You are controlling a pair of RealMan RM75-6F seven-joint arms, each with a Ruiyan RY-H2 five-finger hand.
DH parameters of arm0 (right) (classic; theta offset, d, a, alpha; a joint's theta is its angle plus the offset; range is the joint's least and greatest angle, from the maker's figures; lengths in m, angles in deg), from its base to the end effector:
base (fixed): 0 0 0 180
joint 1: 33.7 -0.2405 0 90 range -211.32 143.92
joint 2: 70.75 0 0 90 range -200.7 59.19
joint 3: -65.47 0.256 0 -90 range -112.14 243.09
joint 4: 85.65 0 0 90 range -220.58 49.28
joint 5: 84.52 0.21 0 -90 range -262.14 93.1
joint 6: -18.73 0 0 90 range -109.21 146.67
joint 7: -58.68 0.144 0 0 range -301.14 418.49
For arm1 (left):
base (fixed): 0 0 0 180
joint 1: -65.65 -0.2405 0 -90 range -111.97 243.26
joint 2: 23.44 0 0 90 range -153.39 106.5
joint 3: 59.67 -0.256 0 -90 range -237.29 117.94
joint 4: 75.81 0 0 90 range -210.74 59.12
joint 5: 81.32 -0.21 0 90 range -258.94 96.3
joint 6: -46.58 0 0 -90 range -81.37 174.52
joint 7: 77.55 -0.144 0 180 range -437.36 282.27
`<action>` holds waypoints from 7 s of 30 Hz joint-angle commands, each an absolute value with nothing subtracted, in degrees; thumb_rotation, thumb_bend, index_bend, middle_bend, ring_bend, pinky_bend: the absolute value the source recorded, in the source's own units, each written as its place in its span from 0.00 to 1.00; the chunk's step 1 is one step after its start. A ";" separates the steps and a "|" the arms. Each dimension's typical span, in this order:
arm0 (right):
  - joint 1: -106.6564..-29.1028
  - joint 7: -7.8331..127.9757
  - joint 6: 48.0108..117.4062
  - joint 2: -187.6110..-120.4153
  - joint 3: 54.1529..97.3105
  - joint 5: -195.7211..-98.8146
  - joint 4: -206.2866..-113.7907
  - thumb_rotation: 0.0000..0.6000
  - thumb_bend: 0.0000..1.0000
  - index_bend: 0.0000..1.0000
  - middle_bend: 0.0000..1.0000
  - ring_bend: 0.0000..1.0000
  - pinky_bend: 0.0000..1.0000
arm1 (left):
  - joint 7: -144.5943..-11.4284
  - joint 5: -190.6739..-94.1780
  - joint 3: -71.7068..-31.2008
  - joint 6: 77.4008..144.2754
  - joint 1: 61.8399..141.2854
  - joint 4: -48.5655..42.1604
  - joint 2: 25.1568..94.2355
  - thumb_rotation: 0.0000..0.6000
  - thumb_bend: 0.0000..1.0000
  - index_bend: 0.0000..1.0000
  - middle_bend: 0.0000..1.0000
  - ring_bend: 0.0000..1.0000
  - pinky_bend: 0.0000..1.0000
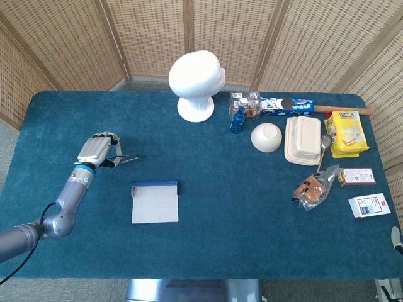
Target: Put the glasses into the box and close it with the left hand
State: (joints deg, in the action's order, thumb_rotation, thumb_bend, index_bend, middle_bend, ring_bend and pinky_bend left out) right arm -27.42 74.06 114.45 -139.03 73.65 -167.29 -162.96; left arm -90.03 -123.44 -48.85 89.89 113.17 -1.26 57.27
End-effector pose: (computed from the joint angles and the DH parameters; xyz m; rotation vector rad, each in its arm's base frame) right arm -0.3712 -0.1274 0.2046 1.0544 -0.8387 0.9673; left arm -0.2153 0.4104 0.0439 -1.5908 -1.2157 -0.7240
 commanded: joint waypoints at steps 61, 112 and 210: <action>-24.00 90.92 114.72 -141.86 73.82 -165.14 -148.02 0.95 0.40 0.05 0.17 0.13 0.28 | -103.62 -122.24 -51.28 105.55 111.56 18.65 66.97 1.00 0.40 0.63 0.24 0.14 0.12; -23.25 91.71 114.28 -142.07 74.32 -165.04 -147.24 0.95 0.39 0.05 0.17 0.13 0.28 | -108.87 -123.05 -51.92 108.43 110.52 14.04 70.17 1.00 0.40 0.30 0.18 0.09 0.10; -22.49 89.25 115.38 -141.34 74.19 -165.42 -149.94 0.95 0.39 0.05 0.17 0.13 0.28 | -113.65 -127.80 -53.54 108.00 108.26 13.43 71.11 1.00 0.38 0.10 0.08 0.00 0.05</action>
